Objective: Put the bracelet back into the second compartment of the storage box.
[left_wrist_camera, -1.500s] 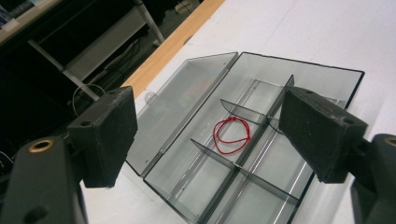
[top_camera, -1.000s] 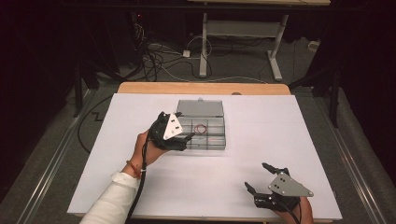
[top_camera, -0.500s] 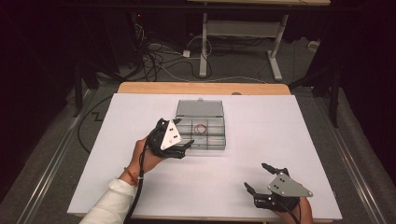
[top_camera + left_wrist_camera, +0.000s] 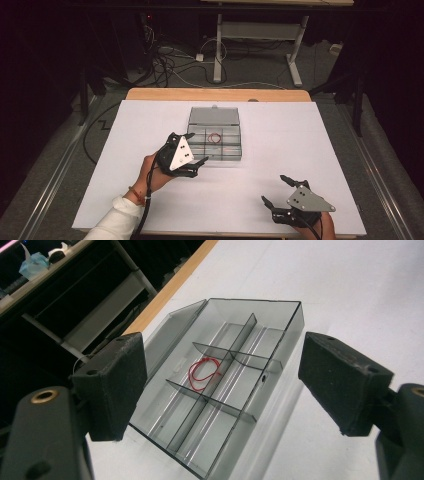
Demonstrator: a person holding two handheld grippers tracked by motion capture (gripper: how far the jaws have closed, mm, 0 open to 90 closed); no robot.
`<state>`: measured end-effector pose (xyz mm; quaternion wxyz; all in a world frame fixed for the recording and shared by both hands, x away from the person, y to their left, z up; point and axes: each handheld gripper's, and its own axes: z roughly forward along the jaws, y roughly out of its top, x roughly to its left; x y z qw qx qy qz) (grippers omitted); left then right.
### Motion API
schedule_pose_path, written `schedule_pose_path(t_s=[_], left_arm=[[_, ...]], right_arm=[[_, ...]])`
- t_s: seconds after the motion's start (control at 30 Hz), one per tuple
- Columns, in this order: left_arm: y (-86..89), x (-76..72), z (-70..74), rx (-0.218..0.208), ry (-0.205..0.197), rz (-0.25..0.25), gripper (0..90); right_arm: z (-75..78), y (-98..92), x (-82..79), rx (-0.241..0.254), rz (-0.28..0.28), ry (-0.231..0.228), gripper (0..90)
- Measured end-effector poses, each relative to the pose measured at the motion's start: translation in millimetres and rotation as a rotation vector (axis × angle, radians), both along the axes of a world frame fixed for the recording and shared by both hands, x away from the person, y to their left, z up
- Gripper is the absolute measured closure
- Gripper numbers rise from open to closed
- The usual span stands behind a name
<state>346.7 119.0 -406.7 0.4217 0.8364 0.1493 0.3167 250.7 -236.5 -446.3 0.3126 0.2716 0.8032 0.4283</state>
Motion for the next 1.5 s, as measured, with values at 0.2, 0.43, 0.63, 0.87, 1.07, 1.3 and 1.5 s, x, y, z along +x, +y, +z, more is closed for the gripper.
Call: schedule_pose_path(t_s=[0.2, 0.43, 0.63, 0.87, 1.07, 1.3, 1.5], left_arm=[[3.7, -8.2, 2.5, -0.004, -0.013, -0.005, 18.9], [8.0, -16.0, 4.4, -0.006, -0.018, -0.008, 18.9], [9.3, -23.0, 5.3, -0.002, -0.027, -0.018, 18.9], [12.6, -30.7, 5.9, -0.001, -0.032, -0.02, 18.9], [19.2, -37.6, 5.0, -0.003, -0.033, -0.016, 18.9], [26.1, -44.9, 1.6, 0.007, -0.042, -0.01, 18.9], [30.3, -50.8, -2.0, 0.011, -0.045, -0.013, 18.9]], right_arm=[[0.1, 1.2, -0.6, -0.003, 0.004, -0.002, 18.9], [0.1, 2.3, -1.1, -0.006, 0.007, -0.001, 18.8], [0.3, 2.6, -1.4, -0.007, 0.005, -0.004, 18.4], [0.7, 2.4, -1.7, -0.008, 0.005, -0.006, 18.4], [1.3, 2.8, -2.4, -0.007, 0.007, -0.008, 18.4], [2.0, 3.2, -3.6, -0.008, 0.013, -0.013, 18.5], [2.5, 3.5, -4.0, -0.008, 0.015, -0.014, 18.5]])
